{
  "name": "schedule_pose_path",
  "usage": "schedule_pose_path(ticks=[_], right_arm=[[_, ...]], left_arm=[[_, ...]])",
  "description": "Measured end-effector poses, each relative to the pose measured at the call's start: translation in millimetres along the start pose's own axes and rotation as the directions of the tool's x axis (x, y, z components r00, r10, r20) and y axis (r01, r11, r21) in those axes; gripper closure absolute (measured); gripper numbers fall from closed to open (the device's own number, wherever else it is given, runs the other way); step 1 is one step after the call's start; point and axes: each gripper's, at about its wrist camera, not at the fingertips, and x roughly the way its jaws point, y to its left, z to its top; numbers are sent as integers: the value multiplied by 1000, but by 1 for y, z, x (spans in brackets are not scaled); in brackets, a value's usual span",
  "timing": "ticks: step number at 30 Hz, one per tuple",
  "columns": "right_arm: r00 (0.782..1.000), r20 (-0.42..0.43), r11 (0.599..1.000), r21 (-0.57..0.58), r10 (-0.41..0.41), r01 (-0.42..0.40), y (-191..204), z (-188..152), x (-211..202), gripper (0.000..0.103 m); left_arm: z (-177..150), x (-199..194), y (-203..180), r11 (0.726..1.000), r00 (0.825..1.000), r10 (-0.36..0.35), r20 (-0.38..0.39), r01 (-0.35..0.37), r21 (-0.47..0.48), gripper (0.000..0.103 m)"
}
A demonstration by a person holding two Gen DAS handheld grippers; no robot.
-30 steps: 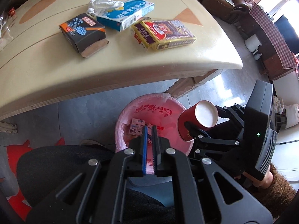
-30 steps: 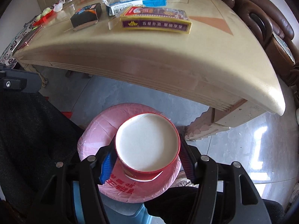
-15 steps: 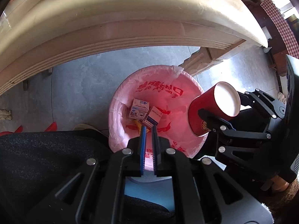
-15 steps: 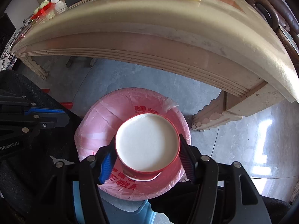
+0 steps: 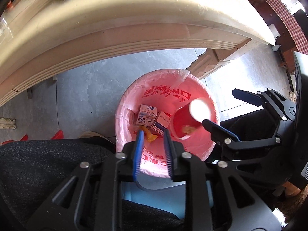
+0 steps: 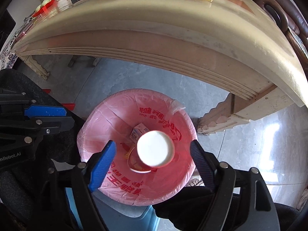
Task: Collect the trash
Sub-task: 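Open the right tool to drop the red cup while the left tool drops the medicine box, then move both tools back over the table toward the tissue and playing-card box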
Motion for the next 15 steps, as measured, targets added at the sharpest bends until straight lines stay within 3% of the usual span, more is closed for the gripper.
schedule_pose_path(ticks=[4, 15], right_arm=[[1000, -2, 1000, 0, 1, -1, 0, 1, -1, 25], [1000, -5, 999, -21, 28, -28, 3, 4, -16, 24]], left_arm=[[0, -5, -3, 1000, 1000, 15, 12, -15, 14, 58], [1, -23, -13, 997, 998, 47, 29, -49, 54, 47]])
